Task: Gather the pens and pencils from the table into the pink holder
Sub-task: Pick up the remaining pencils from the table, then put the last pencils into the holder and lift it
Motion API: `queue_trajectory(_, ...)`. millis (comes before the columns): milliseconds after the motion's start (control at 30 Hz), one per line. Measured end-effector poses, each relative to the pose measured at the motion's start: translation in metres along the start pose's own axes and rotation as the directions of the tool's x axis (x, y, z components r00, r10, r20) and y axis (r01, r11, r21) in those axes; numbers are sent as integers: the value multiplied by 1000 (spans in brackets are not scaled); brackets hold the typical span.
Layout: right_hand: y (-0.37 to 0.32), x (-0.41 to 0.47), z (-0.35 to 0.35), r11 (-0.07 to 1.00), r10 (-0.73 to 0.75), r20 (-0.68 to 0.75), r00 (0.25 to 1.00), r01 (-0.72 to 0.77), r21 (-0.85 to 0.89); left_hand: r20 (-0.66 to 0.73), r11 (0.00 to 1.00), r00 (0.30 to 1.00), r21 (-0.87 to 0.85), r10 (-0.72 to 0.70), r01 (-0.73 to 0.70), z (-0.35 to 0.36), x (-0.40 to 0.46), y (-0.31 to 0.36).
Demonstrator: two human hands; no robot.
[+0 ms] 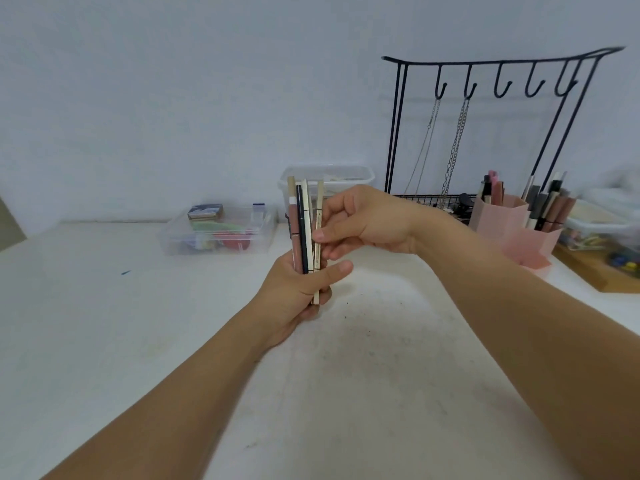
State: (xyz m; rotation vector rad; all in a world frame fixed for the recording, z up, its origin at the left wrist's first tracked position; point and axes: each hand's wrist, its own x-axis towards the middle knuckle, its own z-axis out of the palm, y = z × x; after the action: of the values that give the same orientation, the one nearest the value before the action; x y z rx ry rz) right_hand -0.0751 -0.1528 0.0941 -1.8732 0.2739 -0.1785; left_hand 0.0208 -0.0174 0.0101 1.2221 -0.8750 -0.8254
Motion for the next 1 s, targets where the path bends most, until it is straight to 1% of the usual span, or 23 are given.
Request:
queue_trajectory(67, 2, 1, 4, 998, -5, -45, 999, 2, -60, -26, 999, 999, 42, -20, 21, 1, -1, 0)
queue_trajectory(167, 0, 1, 10, 988, -29, -135, 990, 8, -152, -55, 998, 997, 9, -57, 58, 1, -1, 0)
queue_trajectory(200, 0, 0, 15, 990, -28, -156, 987, 5, -144, -73, 998, 996, -1, -55, 55, 2, -2, 2)
queue_trajectory(233, 1, -2, 21, 995, -16, -155, 988, 1, -98, -96, 999, 995, 2, -39, 39, 3, -2, 2)
queue_trajectory(267, 3, -5, 28, 1000, -3, -136, 991, 3, 0, -113, 999, 994, 27, -14, 17, 6, -2, 3)
queue_trajectory(300, 6, -6, 36, 995, 11, -114, 993, 1, 104, -128, 994, 991, 111, 34, -19, 10, -1, 2)
queue_trajectory(333, 10, -7, 45, 988, 17, -124, 992, 2, 153, -140, 963, 985, 262, 102, -63, 14, -1, 1)
queue_trajectory(367, 14, -9, 52, 991, 21, -178, 984, 4, 136, -127, 896, 975, 430, 184, -113, 20, -2, -1)
queue_trajectory(400, 16, -11, 58, 995, 22, -243, 970, 2, 97, -121, 821, 961, 552, 251, -145, 24, -3, -4)
queue_trajectory(433, 16, -16, 63, 997, 34, -305, 952, -9, 81, -126, 789, 950, 594, 285, -158, 28, -6, -5)
queue_trajectory(500, 18, -26, 65, 994, 57, -383, 922, -17, 109, -113, 817, 958, 554, 265, -161, 31, -10, -6)
queue_trajectory(567, 18, -43, 64, 991, 75, -458, 886, -15, 133, -58, 878, 981, 459, 184, -138, 35, -17, -5)
queue_trajectory(600, 18, -52, 63, 986, 84, -506, 858, 1, 166, -15, 911, 992, 397, 123, -107, 39, -20, -5)
queue_trajectory(667, 19, -70, 57, 958, 100, -618, 780, 93, 271, 88, 965, 996, 258, 26, -48, 46, -26, -6)
queue_trajectory(700, 20, -79, 52, 957, 89, -678, 730, 127, 262, 125, 973, 992, 231, 1, -30, 47, -26, -10)
queue_trajectory(733, 22, -89, 45, 974, 55, -733, 678, 124, 188, 142, 966, 990, 256, -7, -29, 47, -27, -12)
queue_trajectory(800, 25, -109, 35, 997, -42, -793, 608, 82, 10, 122, 927, 993, 372, 5, -50, 47, -27, -15)
queue_trajectory(833, 28, -120, 31, 997, -68, -805, 590, 64, -38, 105, 910, 994, 411, 11, -53, 50, -27, -15)
queue_trajectory(900, 39, -134, 24, 998, -69, -801, 595, 37, -59, 79, 907, 997, 418, 14, -46, 56, -26, -13)
queue_trajectory(1000, 58, -143, 25, 999, -20, -774, 633, 39, 6, 39, 936, 999, 353, -14, 0, 71, -22, -12)
